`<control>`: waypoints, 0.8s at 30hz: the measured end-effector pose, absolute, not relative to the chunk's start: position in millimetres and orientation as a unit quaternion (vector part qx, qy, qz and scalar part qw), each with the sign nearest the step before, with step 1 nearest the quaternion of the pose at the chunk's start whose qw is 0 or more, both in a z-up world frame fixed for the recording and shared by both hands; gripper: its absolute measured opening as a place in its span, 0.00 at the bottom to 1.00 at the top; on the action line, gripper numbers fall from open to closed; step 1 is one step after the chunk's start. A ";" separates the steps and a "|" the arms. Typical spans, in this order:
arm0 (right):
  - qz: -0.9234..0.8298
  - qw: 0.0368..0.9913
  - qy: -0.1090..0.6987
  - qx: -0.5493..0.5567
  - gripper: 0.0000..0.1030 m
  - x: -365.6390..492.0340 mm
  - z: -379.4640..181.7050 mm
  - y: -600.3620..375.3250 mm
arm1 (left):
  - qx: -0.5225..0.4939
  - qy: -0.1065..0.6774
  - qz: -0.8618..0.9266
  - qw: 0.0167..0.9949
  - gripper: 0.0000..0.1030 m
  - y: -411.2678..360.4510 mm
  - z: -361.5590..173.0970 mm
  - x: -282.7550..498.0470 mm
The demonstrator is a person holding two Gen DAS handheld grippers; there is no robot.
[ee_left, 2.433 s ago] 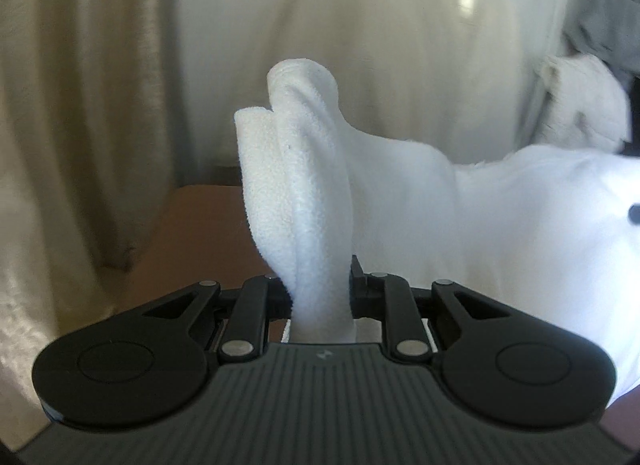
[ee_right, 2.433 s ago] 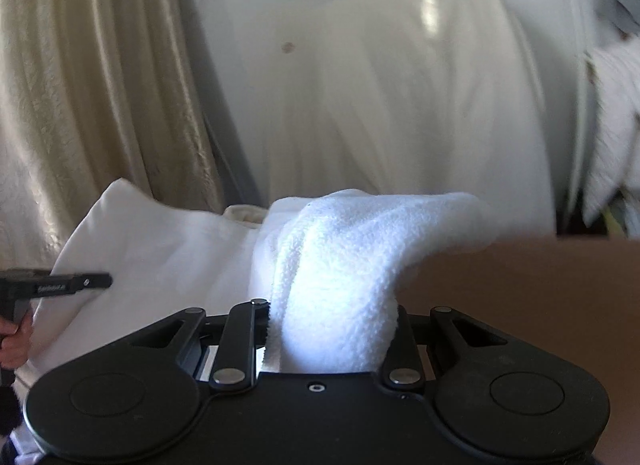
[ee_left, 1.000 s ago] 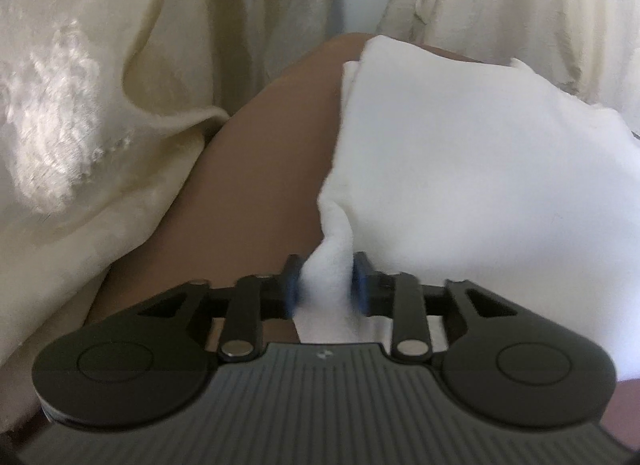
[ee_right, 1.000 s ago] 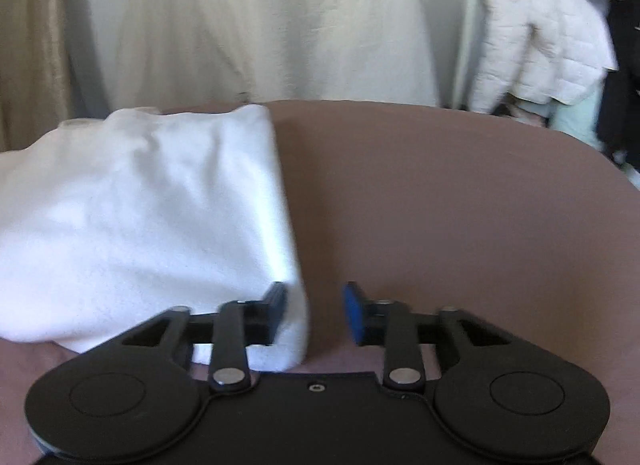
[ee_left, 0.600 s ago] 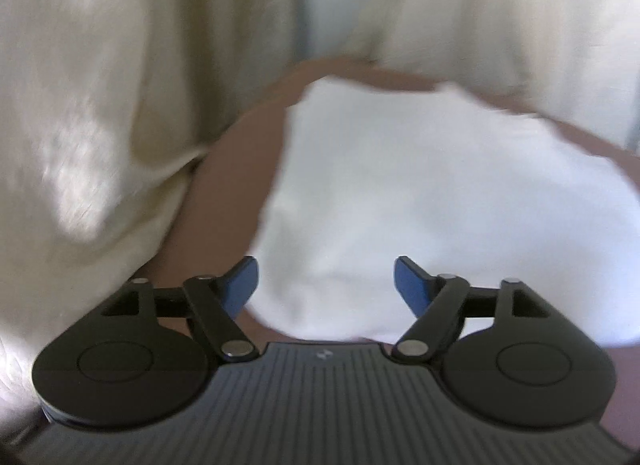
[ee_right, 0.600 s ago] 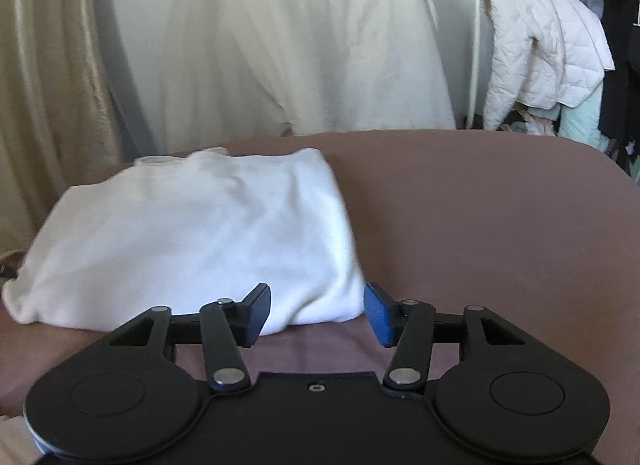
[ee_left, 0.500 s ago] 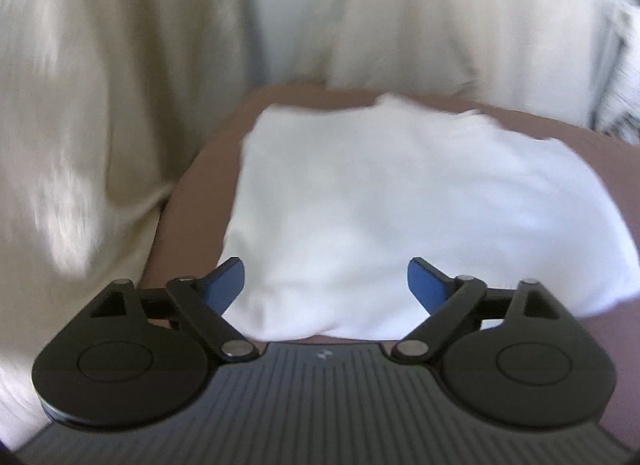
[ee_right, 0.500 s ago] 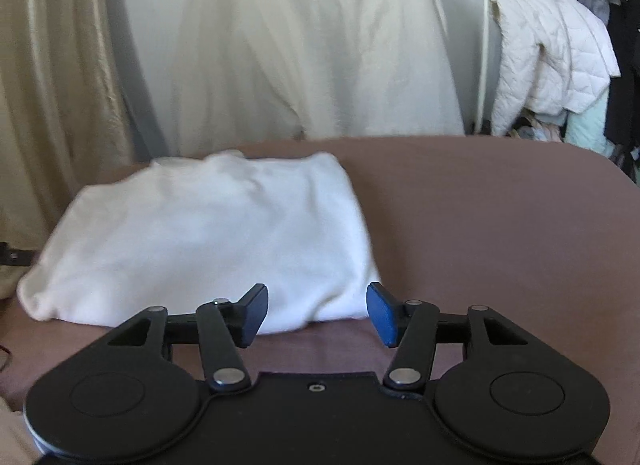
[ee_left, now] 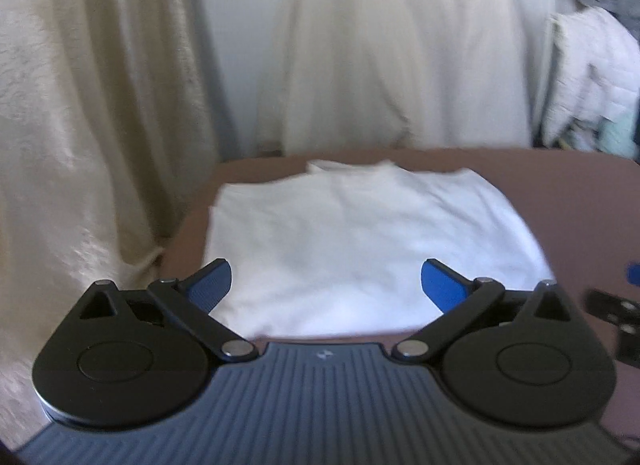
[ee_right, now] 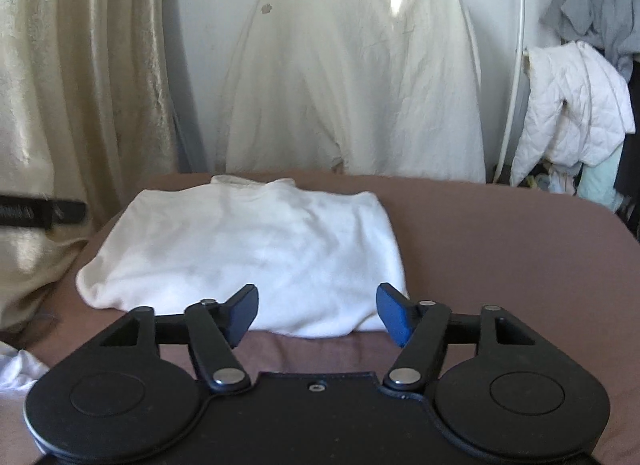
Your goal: Fold clothes
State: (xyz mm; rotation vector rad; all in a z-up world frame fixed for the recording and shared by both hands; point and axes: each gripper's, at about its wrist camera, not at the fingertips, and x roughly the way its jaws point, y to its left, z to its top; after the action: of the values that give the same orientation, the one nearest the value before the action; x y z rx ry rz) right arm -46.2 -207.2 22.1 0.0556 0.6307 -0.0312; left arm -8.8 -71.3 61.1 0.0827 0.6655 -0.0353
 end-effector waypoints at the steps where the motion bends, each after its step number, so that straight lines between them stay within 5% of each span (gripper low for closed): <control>1: -0.009 0.947 0.319 0.031 0.81 -47.2 23.2 -206.1 | 0.039 0.334 -0.021 0.942 1.00 -76.3 59.9 -15.7; 24: -0.084 0.919 0.382 0.055 0.91 -75.5 -14.2 -208.1 | 0.017 0.430 0.000 0.903 1.00 -106.6 -3.2 -39.8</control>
State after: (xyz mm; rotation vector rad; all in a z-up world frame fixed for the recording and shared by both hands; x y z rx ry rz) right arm -75.5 -208.1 -14.2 0.1139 0.7852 -0.1724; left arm -39.8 -106.6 -3.2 0.0343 0.8894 0.0006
